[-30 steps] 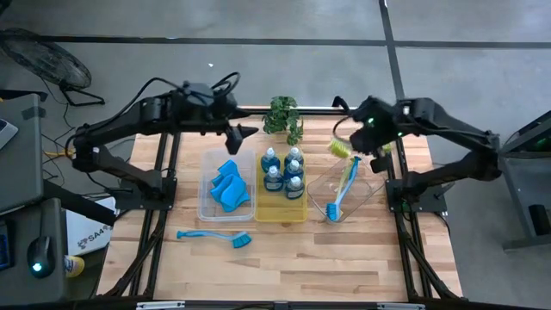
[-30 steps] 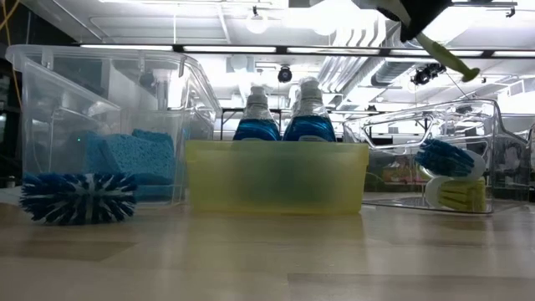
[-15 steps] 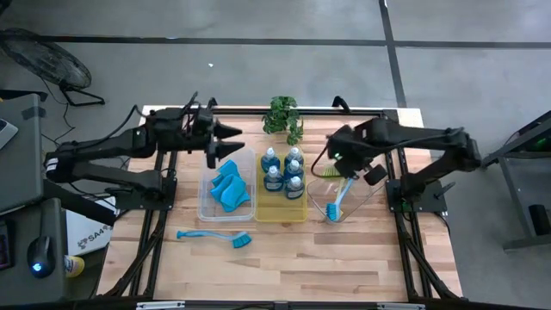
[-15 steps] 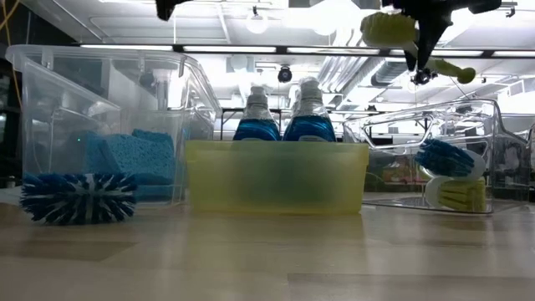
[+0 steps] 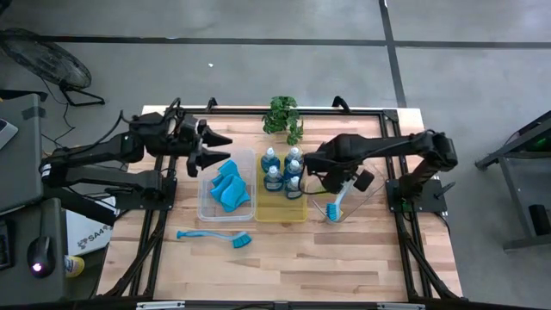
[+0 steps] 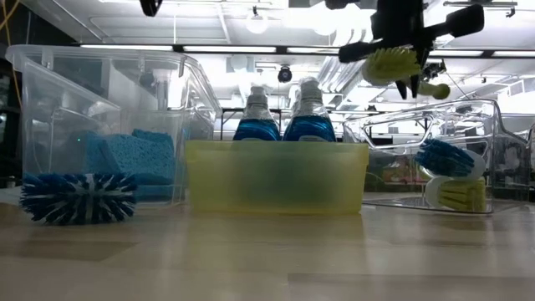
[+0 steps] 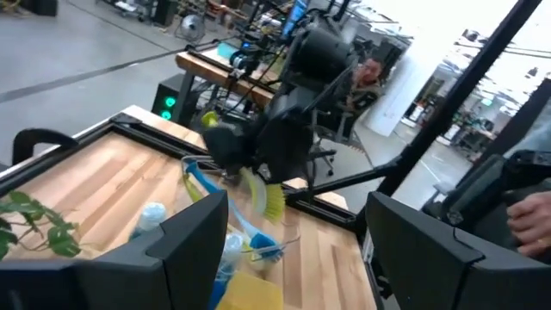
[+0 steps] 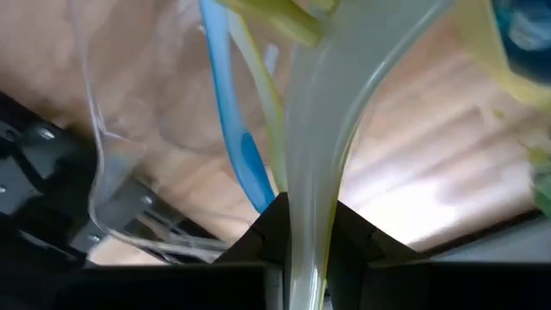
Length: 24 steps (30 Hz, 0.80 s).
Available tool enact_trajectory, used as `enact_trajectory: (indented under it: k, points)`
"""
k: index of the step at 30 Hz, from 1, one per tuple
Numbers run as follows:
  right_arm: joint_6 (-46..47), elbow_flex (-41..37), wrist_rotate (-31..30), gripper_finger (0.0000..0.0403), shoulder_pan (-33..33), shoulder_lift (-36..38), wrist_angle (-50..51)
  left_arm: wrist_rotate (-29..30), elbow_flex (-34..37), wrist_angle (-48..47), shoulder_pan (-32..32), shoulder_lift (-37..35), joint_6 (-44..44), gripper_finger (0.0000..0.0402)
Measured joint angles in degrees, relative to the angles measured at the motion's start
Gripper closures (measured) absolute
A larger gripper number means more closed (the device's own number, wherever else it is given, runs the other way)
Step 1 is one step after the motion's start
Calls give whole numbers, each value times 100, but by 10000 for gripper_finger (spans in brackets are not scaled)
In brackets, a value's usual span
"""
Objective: Pick & Place Kitchen Sink Supplies
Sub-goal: Put the yellow toilet brush into the transparent bin
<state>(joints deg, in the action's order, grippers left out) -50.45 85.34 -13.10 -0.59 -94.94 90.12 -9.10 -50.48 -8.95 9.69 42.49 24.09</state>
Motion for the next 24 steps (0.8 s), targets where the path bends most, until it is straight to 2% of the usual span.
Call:
enact_trajectory:
  k: [4,8,13,16,20,24]
  points:
    - [-33,-2,6,370,42,-183,-19,-151,0,1,0,-8,-21,129]
    - [-385,-51,359,370,85,-263,-33,-414,2,-8,0,7,12,129]
    - [-151,-750,124,370,306,-126,-20,-684,2,-19,0,10,-34,129]
    - [-179,-1239,-473,370,500,34,5,-740,2,-21,0,10,-62,129]
    - [80,-1719,-657,370,619,146,-18,-795,2,-19,0,10,-129,129]
    - [85,-1956,-1156,370,778,175,-98,-813,2,-19,0,10,-131,129]
